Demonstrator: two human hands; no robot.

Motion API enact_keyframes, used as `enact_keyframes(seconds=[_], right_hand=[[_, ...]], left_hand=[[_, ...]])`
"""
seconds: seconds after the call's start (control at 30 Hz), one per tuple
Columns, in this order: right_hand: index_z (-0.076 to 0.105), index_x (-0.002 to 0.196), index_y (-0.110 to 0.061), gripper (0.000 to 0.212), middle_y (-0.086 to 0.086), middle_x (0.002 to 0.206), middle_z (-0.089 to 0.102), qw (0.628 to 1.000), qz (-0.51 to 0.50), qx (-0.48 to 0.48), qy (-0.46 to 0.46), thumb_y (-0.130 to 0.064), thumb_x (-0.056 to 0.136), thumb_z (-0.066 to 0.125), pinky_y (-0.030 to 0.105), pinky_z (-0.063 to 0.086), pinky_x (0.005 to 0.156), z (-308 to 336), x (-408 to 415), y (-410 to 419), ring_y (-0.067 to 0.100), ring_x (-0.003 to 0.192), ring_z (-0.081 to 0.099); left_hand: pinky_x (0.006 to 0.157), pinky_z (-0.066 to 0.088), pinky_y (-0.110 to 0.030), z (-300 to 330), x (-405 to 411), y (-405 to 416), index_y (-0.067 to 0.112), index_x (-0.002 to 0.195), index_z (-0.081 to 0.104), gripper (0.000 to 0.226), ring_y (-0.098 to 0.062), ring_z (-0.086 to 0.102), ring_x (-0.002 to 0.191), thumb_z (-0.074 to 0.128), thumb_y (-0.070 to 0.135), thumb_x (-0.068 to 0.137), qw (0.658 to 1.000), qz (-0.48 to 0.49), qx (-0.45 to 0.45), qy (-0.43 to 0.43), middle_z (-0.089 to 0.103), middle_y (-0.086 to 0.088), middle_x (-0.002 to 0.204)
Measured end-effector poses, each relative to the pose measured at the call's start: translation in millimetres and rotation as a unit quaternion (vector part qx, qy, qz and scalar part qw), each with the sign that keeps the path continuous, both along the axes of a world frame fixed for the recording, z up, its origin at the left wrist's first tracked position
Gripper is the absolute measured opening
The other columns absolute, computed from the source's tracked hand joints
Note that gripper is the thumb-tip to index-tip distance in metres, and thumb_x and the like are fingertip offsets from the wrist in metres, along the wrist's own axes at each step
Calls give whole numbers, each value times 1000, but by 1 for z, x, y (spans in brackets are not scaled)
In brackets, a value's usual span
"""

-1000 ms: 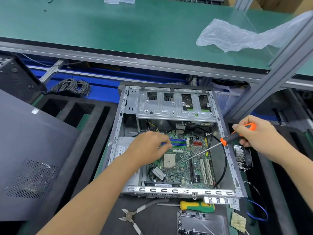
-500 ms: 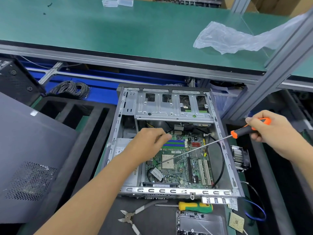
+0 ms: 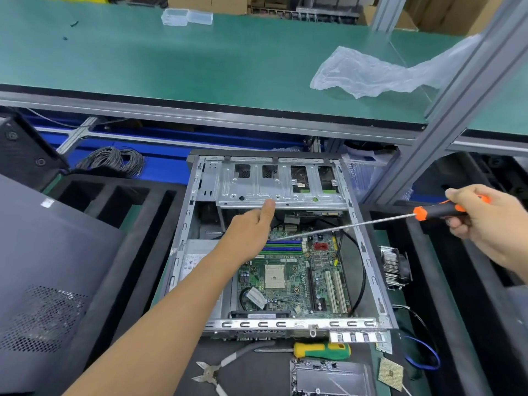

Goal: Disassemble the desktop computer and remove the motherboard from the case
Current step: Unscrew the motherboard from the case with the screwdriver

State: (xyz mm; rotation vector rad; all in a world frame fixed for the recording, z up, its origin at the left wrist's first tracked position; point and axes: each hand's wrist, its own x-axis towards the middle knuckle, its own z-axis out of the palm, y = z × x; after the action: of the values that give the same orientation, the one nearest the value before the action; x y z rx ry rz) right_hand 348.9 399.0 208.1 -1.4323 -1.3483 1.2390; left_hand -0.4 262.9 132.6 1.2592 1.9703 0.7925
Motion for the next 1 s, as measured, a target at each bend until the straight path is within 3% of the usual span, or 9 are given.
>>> enact_keyframes(seconds=[0.13,0.27,0.37,0.53,0.67,0.77,0.83,0.9,1.0], right_hand=[[57,62,-21,26,4,66,54,1000,-5,-6,30,-27,85,67,18,36,38,2,7,1,12,44,47],[58,60,-21,29,2,63,54,1000,-4,-4,23,-24,88,65,18,37,38,1,13,1,12,43,46],[57,61,-21,28,1,60,53,1000,-17,-2,20,-24,88,66,18,36,37,3,19,1,12,42,46],[60,61,-23,24,-5,53,54,999,-34,3,1,-35,78,70,18,36,37,10,32,-1,10,40,47],[59,63,-22,28,-6,52,53,998,-31,23,-40,-45,70,72,18,36,37,17,36,-1,11,39,46],[61,69,-18,34,-6,53,57,992,-17,61,-114,-50,69,72,20,42,39,25,31,-3,11,38,49],[62,76,-18,38,-6,54,60,979,-2,97,-180,-54,69,70,22,46,40,33,25,-8,11,38,54],[63,80,-22,37,-2,57,64,956,23,136,-257,-58,71,66,27,51,40,43,16,-15,13,40,59],[61,80,-28,31,-3,56,65,921,56,196,-331,-58,73,61,36,52,44,60,-3,-30,13,45,61]], left_hand=[[68,47,-31,-3,10,10,8,73,68,91,-15,61,63,8,74,88,997,-14,-58,-56,69,-4,69],[53,33,-26,-7,15,12,17,53,44,68,-3,34,32,23,63,98,995,-23,-40,-86,40,10,39],[53,24,-28,-10,13,11,18,54,31,59,-8,24,34,31,56,100,998,-28,-20,-52,27,8,43],[55,26,-28,-18,8,13,17,56,34,58,-15,27,43,36,56,99,998,-3,-28,-60,30,4,48],[44,27,-21,-21,15,18,17,58,38,55,-14,27,42,43,53,99,975,33,-55,-211,34,3,51],[46,25,-25,-18,26,22,14,62,42,51,-16,28,49,47,48,99,951,35,-85,-294,34,-1,58],[46,25,-22,-16,34,23,12,70,51,48,-13,28,46,49,52,97,957,-22,-90,-275,31,5,55],[44,31,-13,-12,44,20,22,88,65,39,-1,38,38,54,60,91,972,-136,-69,-181,39,13,46],[43,28,-8,-6,62,18,33,102,69,27,7,43,40,66,54,85,952,-292,-27,-93,48,27,46]])
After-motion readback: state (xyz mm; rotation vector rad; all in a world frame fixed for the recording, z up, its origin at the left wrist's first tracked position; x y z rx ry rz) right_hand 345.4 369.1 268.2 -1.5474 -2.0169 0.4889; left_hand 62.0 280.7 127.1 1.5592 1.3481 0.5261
